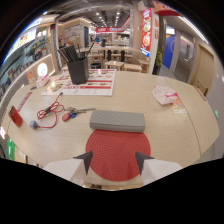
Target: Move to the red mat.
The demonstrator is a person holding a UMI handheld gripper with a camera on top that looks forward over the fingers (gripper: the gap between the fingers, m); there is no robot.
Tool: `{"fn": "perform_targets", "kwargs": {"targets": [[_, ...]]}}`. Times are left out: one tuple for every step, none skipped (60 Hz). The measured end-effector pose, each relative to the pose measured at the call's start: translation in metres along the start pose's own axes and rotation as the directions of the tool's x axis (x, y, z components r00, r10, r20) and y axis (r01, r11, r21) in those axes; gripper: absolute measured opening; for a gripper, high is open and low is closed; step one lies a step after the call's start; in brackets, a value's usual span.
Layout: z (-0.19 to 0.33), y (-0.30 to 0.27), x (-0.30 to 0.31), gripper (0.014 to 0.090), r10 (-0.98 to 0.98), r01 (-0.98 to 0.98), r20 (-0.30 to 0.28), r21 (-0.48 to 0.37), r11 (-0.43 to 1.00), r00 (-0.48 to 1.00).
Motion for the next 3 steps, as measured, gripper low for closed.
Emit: {"fn": "perform_targets", "kwargs": {"targets": [[0.0000,0.0001,-0.0006,0.0842,0.003,-0.003,0.002,0.001,1.000,1.000],[-0.0002,0.0001,-0.0013,0.0841,0.005,-0.005,0.004,0.002,1.000,1.000],[-0.0007,0.0008,-0.0020,0.0841,0.008,-0.008,0.006,0.001,1.000,1.000]]}}
